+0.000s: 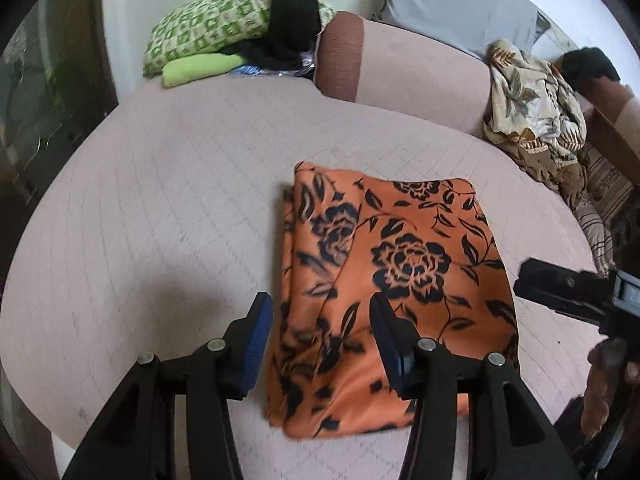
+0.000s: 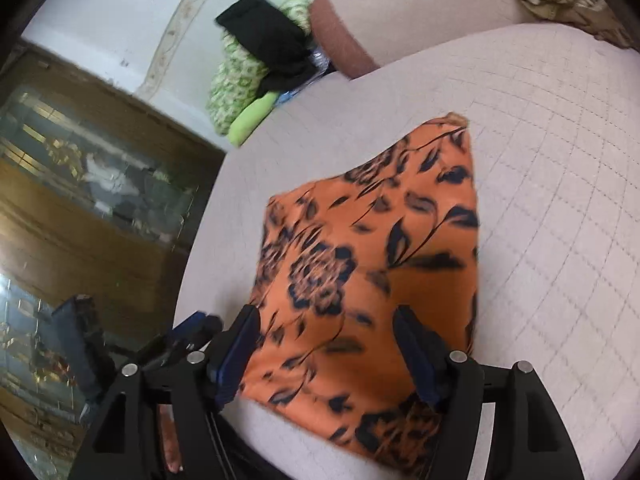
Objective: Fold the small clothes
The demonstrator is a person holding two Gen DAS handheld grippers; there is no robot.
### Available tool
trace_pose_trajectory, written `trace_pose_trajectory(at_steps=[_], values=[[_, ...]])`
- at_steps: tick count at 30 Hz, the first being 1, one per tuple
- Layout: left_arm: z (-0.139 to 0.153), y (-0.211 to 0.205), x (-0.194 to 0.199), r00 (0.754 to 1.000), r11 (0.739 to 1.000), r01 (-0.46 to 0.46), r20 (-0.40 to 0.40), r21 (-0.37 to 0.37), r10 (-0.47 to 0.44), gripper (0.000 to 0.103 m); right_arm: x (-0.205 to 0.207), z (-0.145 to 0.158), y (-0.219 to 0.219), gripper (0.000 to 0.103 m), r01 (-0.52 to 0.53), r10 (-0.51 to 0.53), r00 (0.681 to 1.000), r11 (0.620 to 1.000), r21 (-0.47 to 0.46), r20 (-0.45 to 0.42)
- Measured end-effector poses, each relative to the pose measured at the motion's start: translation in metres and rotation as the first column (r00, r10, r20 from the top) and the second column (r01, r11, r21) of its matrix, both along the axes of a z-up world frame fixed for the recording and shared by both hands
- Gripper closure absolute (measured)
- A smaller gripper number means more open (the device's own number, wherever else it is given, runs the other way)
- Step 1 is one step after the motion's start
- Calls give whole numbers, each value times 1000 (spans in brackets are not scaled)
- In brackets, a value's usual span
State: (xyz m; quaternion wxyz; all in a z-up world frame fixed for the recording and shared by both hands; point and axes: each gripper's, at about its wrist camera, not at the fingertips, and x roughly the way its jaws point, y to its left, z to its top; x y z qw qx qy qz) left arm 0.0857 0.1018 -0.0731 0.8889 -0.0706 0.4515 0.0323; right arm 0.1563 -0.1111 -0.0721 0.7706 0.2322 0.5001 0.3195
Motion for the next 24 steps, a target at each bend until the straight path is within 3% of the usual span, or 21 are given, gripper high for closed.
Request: trace_pose_trajectory(at_steps=[4, 10, 13, 18, 20, 24], values=[[-9, -5, 11, 1000, 1000, 9, -24, 12, -9, 52, 17, -38, 0, 24, 41, -44, 992, 999, -23, -116], [-21, -2, 22, 999, 1000, 3, -47, 19, -2, 52, 14, -8, -1, 22, 48, -47, 999, 998, 28, -17], [-28, -4, 27, 998, 1000, 2, -65, 17, -1, 52, 24, -40, 4, 18, 42, -43, 993, 999, -11, -107], [-59, 2, 39, 988, 999, -10, -156, 47, 17, 49, 11, -23, 1, 19, 67, -65, 995, 997, 26, -71], [-59, 6, 37, 988, 999, -30, -149, 23, 33, 49, -2, -18, -6, 19, 81, -79, 995, 996, 29, -55], [-50, 2, 31, 991, 999, -15, -133, 51, 21, 49, -26, -31, -25, 19, 131, -128, 987, 991, 31, -93]])
